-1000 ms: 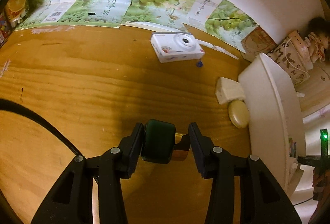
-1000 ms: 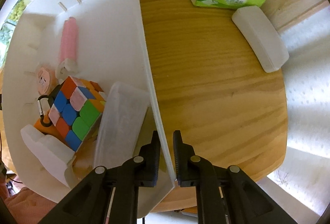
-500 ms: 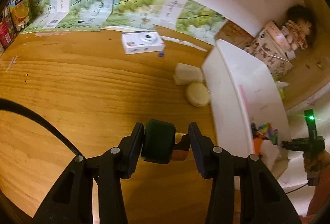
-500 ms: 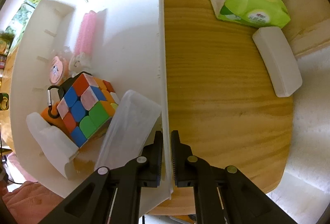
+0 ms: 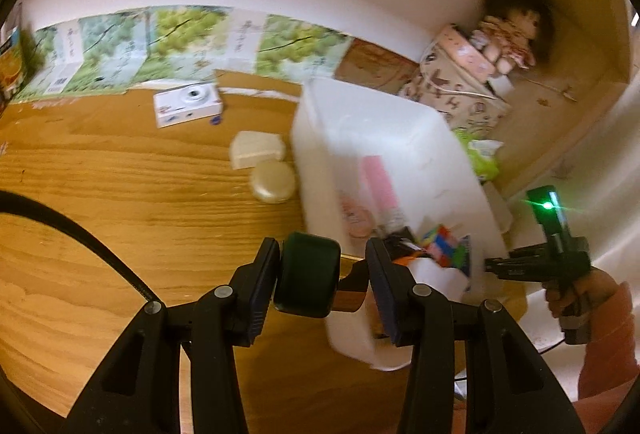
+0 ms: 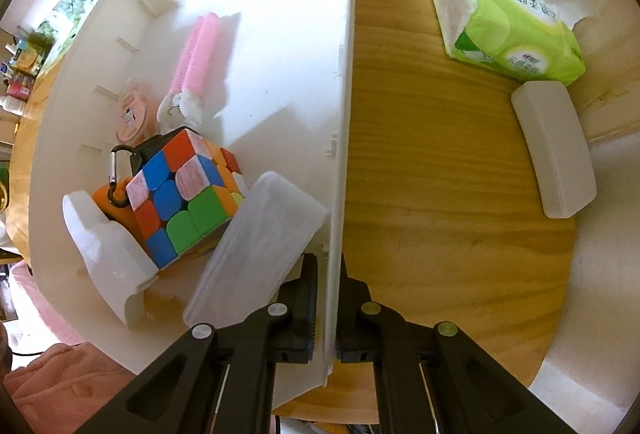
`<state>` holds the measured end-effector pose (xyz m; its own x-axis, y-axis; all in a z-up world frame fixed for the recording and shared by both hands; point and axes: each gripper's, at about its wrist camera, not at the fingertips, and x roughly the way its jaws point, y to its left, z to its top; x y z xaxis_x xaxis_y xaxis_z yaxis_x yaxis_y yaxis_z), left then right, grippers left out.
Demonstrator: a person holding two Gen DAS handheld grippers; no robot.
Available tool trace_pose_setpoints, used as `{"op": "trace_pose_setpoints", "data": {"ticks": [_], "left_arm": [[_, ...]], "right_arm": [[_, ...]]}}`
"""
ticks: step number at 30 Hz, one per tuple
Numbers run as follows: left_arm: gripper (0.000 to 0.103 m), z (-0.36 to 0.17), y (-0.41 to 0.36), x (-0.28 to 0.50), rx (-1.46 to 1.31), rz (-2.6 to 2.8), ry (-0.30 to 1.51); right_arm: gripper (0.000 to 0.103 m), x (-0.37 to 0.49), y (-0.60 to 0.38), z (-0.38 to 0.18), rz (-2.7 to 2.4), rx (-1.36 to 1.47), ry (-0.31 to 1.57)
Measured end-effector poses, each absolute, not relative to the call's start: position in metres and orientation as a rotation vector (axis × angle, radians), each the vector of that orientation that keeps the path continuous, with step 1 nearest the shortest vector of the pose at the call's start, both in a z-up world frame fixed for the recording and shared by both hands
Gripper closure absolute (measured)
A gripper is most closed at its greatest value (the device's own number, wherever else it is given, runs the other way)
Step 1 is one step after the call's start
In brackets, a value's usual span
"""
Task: Organize rigid objects
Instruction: 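Carry the green-capped bottle over the bin with the left tool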
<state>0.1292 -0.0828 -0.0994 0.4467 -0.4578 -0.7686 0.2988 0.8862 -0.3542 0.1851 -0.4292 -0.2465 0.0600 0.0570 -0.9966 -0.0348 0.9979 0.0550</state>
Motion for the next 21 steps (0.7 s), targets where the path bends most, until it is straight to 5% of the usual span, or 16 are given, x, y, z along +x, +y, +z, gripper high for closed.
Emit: {"op": "trace_pose_setpoints", "data": {"ticks": [21], "left_arm": [[0.055, -0.105, -0.191, 0.131, -0.084, -0.636, 1.044]], "right_arm": [[0.095, 0.182, -0.437, -0.249, 0.191, -0.018, 1.492]]}}
